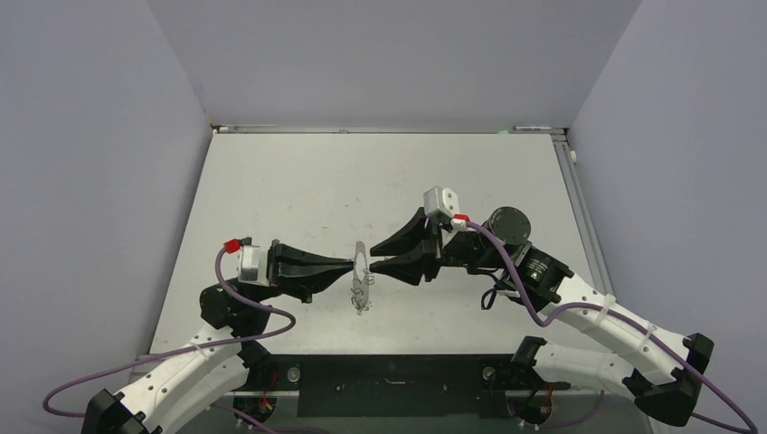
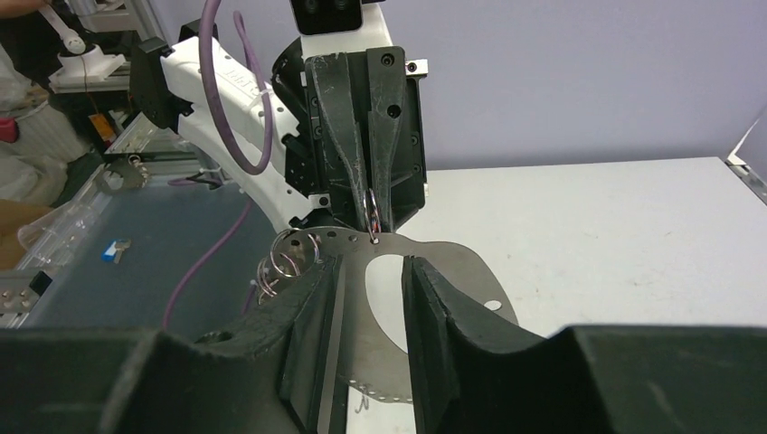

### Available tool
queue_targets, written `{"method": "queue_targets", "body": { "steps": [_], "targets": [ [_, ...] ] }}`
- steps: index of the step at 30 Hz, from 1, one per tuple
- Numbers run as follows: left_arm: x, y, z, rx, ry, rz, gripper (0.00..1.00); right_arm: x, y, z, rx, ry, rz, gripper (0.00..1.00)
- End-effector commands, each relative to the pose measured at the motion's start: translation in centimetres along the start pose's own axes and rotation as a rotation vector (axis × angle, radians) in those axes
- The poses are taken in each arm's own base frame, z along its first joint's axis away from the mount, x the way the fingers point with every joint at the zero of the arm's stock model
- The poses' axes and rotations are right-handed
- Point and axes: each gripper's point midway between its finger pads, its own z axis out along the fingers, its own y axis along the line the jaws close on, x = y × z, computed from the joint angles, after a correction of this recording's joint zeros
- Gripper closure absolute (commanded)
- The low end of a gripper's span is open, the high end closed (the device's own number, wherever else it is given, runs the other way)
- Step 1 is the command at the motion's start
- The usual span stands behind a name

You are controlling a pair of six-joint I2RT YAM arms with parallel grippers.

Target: Put the keys on the keyring

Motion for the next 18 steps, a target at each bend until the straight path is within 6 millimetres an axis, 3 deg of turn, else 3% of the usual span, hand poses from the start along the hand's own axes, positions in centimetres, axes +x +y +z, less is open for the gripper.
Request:
{"method": "queue_targets", "body": {
  "steps": [1,18],
  "targets": [
    [-2.0,-0.5,0.4,0.014,-0.081,0.024,1.0,-1.5,0.5,0.7,-0.058,-0.069,-0.029,0.7],
    [-1.4,-0.3,0.4,0.01,-0.075,0.007,1.0,-0.5,0.6,2.7,-0.12,-0.058,-0.003,0.8]
  ]
}}
